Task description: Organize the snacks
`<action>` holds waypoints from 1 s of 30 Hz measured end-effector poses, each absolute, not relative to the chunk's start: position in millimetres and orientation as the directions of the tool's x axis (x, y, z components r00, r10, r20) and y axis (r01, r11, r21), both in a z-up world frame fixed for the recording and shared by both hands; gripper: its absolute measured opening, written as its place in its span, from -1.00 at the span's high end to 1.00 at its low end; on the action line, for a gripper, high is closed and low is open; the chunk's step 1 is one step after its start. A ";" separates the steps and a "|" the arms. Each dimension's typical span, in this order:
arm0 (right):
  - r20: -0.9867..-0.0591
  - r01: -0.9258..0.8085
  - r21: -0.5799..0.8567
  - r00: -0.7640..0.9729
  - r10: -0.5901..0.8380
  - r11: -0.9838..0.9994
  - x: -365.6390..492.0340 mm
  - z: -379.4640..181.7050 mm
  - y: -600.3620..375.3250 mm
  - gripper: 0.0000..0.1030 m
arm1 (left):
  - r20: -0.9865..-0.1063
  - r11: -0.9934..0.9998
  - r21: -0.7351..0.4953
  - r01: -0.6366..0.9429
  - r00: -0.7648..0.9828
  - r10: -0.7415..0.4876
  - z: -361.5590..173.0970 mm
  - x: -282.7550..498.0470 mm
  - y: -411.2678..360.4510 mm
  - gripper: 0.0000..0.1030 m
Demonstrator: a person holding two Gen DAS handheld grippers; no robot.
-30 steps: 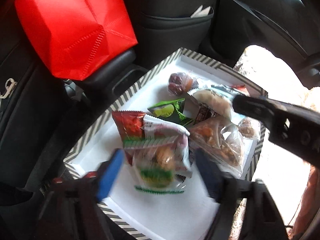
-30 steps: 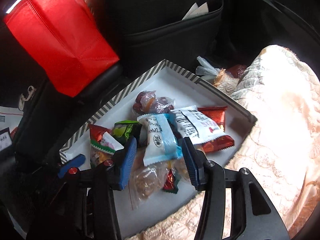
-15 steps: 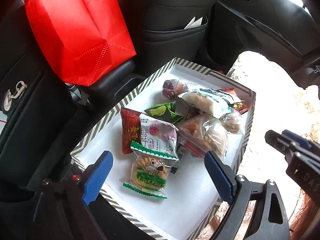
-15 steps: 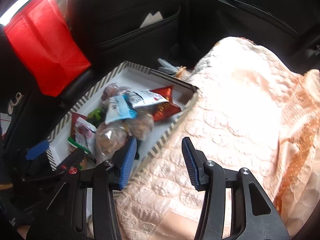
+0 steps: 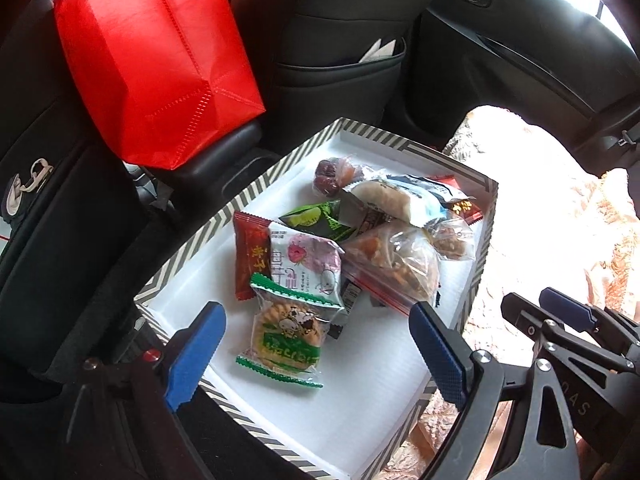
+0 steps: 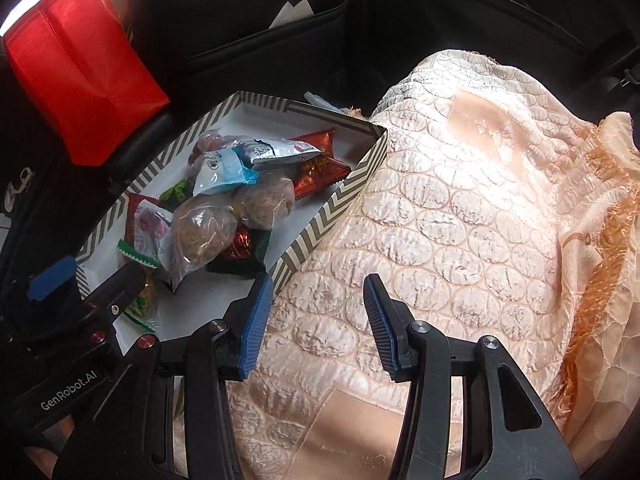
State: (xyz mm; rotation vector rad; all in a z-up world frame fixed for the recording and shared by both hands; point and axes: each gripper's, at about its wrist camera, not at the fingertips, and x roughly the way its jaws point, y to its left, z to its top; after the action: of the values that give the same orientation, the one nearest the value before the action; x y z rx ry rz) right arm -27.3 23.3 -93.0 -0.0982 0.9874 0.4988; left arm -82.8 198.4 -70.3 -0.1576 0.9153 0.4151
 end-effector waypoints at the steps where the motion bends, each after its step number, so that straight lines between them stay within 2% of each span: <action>1: -0.819 -0.446 0.142 0.448 0.358 0.884 -27.9 -93.4 23.3 0.09 | -0.796 0.912 0.041 -0.409 0.537 0.277 -70.4 -83.1 197.0 -0.83; 30: -0.838 -0.440 0.144 0.422 0.346 0.886 -27.1 -102.7 24.3 0.09 | -0.792 0.935 0.033 -0.353 0.562 0.240 -69.7 -81.7 186.4 -0.83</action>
State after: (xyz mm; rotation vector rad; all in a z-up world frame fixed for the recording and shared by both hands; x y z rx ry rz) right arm -27.1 24.3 -102.7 -0.1024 1.0224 0.4934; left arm -81.7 186.4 -69.7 -0.1344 0.9098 0.3503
